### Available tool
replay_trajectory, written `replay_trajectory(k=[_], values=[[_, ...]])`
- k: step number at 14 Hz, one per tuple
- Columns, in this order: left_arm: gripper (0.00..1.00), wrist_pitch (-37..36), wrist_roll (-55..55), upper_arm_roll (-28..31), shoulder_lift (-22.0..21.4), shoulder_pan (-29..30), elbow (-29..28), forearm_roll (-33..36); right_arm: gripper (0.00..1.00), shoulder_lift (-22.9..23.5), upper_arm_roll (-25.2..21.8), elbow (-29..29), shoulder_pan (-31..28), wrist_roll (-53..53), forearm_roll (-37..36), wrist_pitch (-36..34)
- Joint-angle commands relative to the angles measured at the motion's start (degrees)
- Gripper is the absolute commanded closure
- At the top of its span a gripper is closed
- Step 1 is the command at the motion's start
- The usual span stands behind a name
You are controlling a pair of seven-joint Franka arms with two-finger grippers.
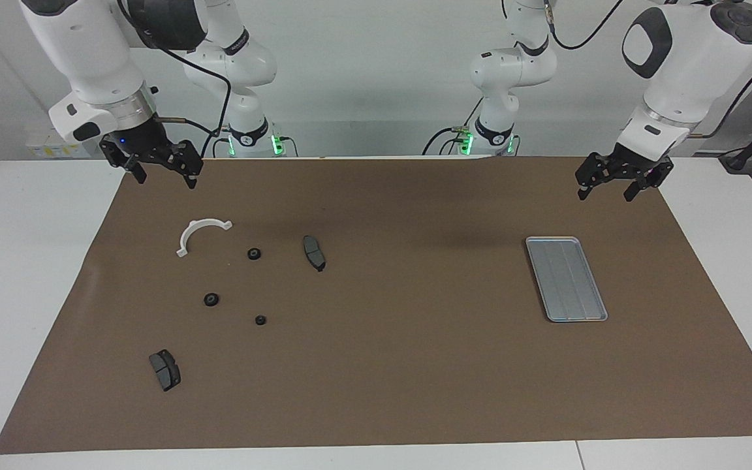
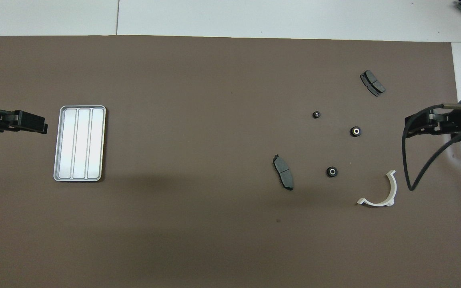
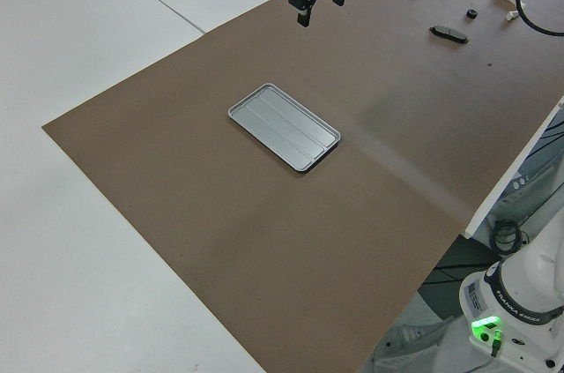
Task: Pick bearing gear from pile to tray
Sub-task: 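Move the right gripper toward the nearest small black bearing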
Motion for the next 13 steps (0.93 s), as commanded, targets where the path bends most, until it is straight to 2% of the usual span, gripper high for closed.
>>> replay_trajectory(k=[1, 6, 8, 13], values=[[0.0, 0.5, -0.4, 0.1, -1.0, 0.2, -0.6, 0.2, 0.0, -1.5, 0.4, -1.9, -0.3, -0.2, 0.2, 0.8], [0.0, 0.5, -0.4, 0.1, -1.0, 0.2, -0.6, 0.2, 0.0, -1.5, 0.4, -1.9, -1.0, -0.8, 0.2, 0.8], [0.0, 0.5, -0.4, 0.1, -1.0, 0.2, -0.6, 0.2, 0.0, -2.3, 0.4, -3.7, -1.0, -0.3, 0.3, 1.3], [0.0, 0.5, -0.4, 0.1, -1.0, 0.2, -0.6, 0.2, 0.0, -5.3, 0.4, -15.8, -0.3, -0.4, 2.4, 15.0]])
